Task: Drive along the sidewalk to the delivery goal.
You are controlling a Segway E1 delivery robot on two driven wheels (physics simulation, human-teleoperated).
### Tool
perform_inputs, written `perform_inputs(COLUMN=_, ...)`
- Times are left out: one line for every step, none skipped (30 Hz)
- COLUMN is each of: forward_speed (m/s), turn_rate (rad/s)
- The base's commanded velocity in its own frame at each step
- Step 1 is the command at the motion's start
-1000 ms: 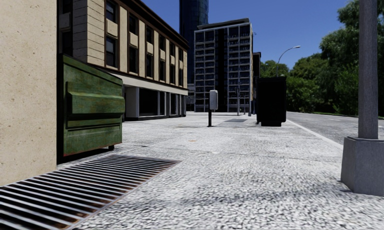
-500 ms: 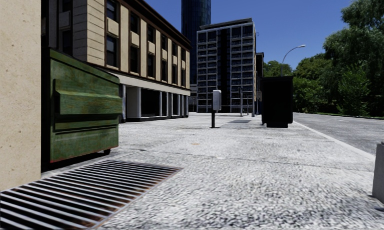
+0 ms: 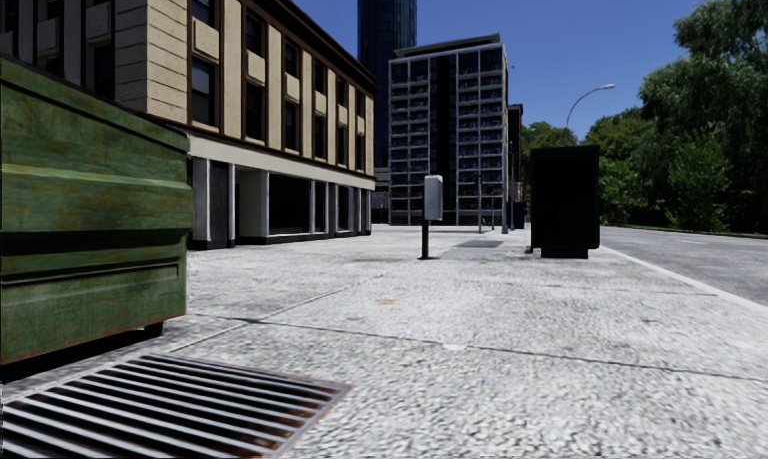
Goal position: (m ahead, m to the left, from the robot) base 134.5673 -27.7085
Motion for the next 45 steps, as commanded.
perform_inputs(forward_speed=1.86, turn_rate=0.0)
perform_inputs(forward_speed=1.86, turn_rate=0.0)
perform_inputs(forward_speed=1.86, turn_rate=0.0)
perform_inputs(forward_speed=1.86, turn_rate=0.0)
perform_inputs(forward_speed=1.86, turn_rate=0.0)
perform_inputs(forward_speed=1.86, turn_rate=0.0)
perform_inputs(forward_speed=1.9, turn_rate=0.0)
perform_inputs(forward_speed=1.95, turn_rate=0.0)
perform_inputs(forward_speed=2.0, turn_rate=0.0)
perform_inputs(forward_speed=2.0, turn_rate=0.0)
perform_inputs(forward_speed=2.0, turn_rate=0.0)
perform_inputs(forward_speed=2.0, turn_rate=0.0)
perform_inputs(forward_speed=2.0, turn_rate=0.0)
perform_inputs(forward_speed=2.0, turn_rate=0.0)
perform_inputs(forward_speed=2.0, turn_rate=0.0)
perform_inputs(forward_speed=2.0, turn_rate=0.0)
perform_inputs(forward_speed=2.0, turn_rate=0.0)
perform_inputs(forward_speed=2.0, turn_rate=0.0)
perform_inputs(forward_speed=2.0, turn_rate=0.0)
perform_inputs(forward_speed=1.93, turn_rate=0.0)
perform_inputs(forward_speed=2.0, turn_rate=0.0)
perform_inputs(forward_speed=2.0, turn_rate=0.0)
perform_inputs(forward_speed=2.0, turn_rate=0.0)
perform_inputs(forward_speed=2.0, turn_rate=0.0)
perform_inputs(forward_speed=2.0, turn_rate=0.0)
perform_inputs(forward_speed=2.0, turn_rate=0.0)
perform_inputs(forward_speed=2.0, turn_rate=0.0)
perform_inputs(forward_speed=2.0, turn_rate=0.0)
perform_inputs(forward_speed=2.0, turn_rate=0.0)
perform_inputs(forward_speed=2.0, turn_rate=0.0)
perform_inputs(forward_speed=2.0, turn_rate=0.0)
perform_inputs(forward_speed=2.0, turn_rate=0.0)
perform_inputs(forward_speed=2.0, turn_rate=0.0)
perform_inputs(forward_speed=2.0, turn_rate=0.0)
perform_inputs(forward_speed=2.0, turn_rate=0.0)
perform_inputs(forward_speed=2.0, turn_rate=0.0)
perform_inputs(forward_speed=2.0, turn_rate=0.0)
perform_inputs(forward_speed=2.0, turn_rate=0.0)
perform_inputs(forward_speed=2.0, turn_rate=0.0)
perform_inputs(forward_speed=2.0, turn_rate=0.0)
perform_inputs(forward_speed=2.0, turn_rate=0.0)
perform_inputs(forward_speed=2.0, turn_rate=0.0)
perform_inputs(forward_speed=2.0, turn_rate=0.0)
perform_inputs(forward_speed=2.0, turn_rate=0.0)
perform_inputs(forward_speed=2.0, turn_rate=0.0)
